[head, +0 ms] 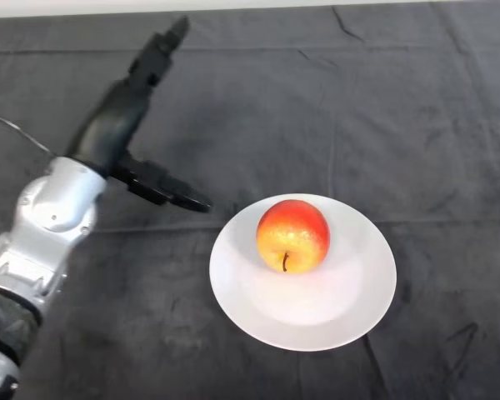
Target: Move the apple to the plate
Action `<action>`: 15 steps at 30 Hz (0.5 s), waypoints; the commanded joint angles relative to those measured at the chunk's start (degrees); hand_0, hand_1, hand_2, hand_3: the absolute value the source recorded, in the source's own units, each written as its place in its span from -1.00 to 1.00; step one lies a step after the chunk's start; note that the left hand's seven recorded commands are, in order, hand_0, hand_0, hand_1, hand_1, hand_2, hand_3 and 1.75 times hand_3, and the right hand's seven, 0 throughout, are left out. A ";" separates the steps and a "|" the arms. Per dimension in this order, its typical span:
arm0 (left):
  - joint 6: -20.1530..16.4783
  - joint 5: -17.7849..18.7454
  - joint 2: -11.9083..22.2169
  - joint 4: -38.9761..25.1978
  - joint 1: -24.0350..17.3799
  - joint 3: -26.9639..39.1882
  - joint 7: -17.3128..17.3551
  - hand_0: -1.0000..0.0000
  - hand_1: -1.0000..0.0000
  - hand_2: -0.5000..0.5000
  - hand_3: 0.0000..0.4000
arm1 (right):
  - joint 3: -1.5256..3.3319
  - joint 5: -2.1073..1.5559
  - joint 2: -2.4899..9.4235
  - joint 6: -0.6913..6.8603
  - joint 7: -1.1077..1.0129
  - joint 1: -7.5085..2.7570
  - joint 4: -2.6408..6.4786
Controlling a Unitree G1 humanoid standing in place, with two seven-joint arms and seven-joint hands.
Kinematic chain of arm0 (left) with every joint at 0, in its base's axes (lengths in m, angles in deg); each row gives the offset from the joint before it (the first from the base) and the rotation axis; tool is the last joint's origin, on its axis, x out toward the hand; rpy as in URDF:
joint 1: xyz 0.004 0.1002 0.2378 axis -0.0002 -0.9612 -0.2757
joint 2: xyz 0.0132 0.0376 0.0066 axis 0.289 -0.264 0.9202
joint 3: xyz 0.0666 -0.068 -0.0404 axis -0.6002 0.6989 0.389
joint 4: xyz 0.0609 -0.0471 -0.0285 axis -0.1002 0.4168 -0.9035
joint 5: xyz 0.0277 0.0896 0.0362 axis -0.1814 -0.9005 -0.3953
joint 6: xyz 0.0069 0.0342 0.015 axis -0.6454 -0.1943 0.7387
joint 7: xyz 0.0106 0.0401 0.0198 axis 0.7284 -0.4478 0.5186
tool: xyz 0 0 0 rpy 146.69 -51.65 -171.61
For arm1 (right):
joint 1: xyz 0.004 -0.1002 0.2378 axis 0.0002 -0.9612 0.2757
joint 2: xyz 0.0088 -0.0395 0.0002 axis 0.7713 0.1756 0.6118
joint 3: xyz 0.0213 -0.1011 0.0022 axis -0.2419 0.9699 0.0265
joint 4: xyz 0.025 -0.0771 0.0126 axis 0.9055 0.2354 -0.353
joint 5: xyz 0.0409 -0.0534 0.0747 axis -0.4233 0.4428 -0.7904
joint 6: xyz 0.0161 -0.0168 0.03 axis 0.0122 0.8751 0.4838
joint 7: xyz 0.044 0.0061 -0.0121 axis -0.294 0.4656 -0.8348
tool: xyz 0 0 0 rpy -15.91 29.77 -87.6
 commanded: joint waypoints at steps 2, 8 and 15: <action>1.31 0.46 3.33 -2.43 -2.76 2.86 -0.73 1.00 1.00 0.00 -1.00 | -0.82 -1.12 -0.81 -0.29 0.27 0.20 -0.95; 1.92 0.60 4.43 -2.50 -3.93 6.33 -1.45 1.00 1.00 0.00 -1.00 | -0.82 -1.13 -0.78 -0.29 0.29 0.18 -1.00; 1.97 1.56 6.19 -3.02 -5.36 10.42 -1.16 1.00 1.00 0.00 -1.00 | -0.82 -1.14 -0.76 -0.29 0.31 0.16 -1.05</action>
